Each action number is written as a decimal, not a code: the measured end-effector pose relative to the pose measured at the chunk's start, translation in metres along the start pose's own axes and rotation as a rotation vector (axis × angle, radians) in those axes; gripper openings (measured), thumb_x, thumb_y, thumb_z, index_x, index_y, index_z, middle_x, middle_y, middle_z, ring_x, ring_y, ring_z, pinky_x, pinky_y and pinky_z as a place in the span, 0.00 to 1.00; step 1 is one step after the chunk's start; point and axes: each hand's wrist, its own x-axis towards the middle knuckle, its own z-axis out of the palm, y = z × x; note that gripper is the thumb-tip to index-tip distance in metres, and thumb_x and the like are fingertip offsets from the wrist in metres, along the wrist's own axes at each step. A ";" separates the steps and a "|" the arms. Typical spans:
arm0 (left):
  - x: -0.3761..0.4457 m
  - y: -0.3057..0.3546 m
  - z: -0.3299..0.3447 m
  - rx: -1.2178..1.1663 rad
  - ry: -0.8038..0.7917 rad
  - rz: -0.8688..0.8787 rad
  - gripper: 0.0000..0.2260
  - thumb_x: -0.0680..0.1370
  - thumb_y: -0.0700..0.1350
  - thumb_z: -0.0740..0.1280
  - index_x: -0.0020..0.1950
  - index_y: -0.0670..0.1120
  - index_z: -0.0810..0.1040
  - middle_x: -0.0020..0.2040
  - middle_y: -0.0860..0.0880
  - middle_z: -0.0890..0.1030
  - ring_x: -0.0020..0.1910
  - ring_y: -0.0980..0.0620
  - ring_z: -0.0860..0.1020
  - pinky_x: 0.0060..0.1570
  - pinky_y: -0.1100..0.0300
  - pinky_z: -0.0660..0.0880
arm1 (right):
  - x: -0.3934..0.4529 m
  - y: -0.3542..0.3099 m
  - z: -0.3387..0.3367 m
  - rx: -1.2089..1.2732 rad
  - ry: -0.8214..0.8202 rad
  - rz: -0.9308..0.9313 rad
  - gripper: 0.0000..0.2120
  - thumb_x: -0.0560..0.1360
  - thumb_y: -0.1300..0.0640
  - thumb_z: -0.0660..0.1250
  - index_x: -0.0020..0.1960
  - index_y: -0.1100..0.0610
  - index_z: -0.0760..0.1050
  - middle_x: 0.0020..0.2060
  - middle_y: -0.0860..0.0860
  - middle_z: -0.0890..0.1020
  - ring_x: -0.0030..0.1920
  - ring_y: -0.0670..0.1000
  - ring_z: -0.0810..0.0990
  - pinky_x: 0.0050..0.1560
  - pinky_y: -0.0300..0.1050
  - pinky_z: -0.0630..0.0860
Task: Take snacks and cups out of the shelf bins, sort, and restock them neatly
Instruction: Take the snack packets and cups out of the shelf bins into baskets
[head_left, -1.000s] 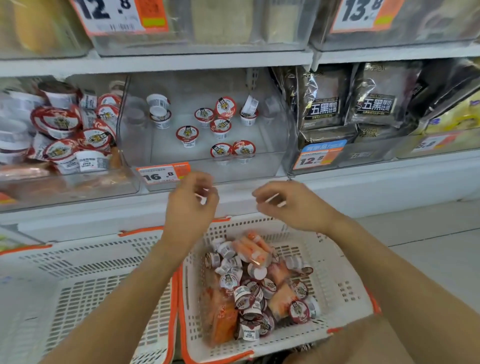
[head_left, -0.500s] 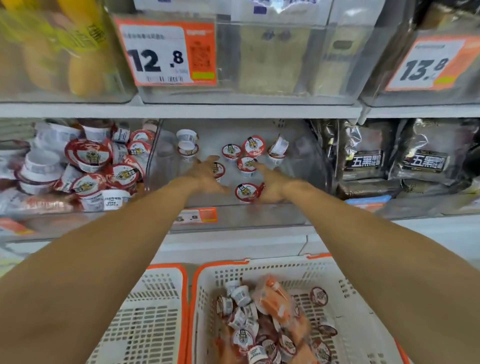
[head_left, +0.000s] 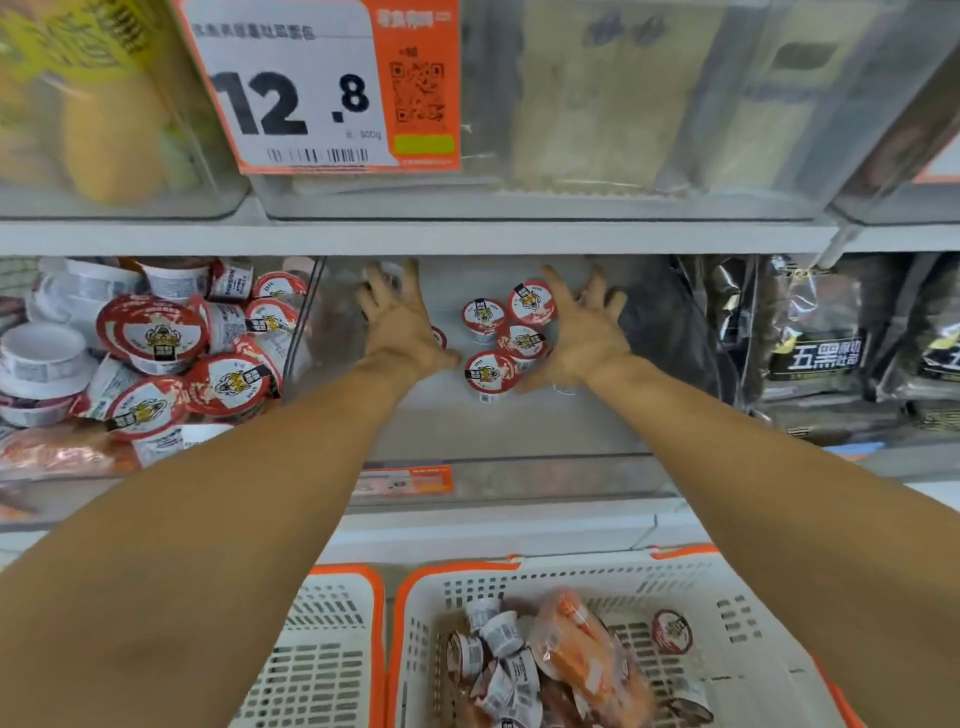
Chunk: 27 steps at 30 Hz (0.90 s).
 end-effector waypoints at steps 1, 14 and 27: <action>0.005 -0.002 -0.001 -0.046 0.031 -0.017 0.60 0.64 0.54 0.82 0.81 0.48 0.42 0.79 0.35 0.40 0.78 0.34 0.42 0.77 0.46 0.50 | 0.003 0.000 -0.001 0.053 -0.004 -0.005 0.71 0.51 0.41 0.86 0.80 0.39 0.43 0.78 0.58 0.45 0.78 0.68 0.43 0.74 0.66 0.62; 0.008 -0.004 0.003 0.061 -0.138 -0.026 0.42 0.66 0.58 0.79 0.75 0.54 0.64 0.71 0.41 0.59 0.73 0.40 0.54 0.72 0.52 0.60 | 0.008 -0.007 -0.016 0.045 -0.204 -0.045 0.70 0.52 0.44 0.87 0.79 0.35 0.42 0.80 0.55 0.51 0.79 0.66 0.47 0.74 0.68 0.55; -0.001 0.009 0.000 -0.362 -0.192 0.056 0.35 0.74 0.70 0.64 0.77 0.64 0.56 0.76 0.44 0.64 0.74 0.40 0.64 0.72 0.45 0.63 | -0.011 0.000 -0.030 -0.136 -0.410 -0.032 0.75 0.54 0.40 0.85 0.79 0.42 0.31 0.81 0.56 0.49 0.80 0.61 0.52 0.76 0.61 0.62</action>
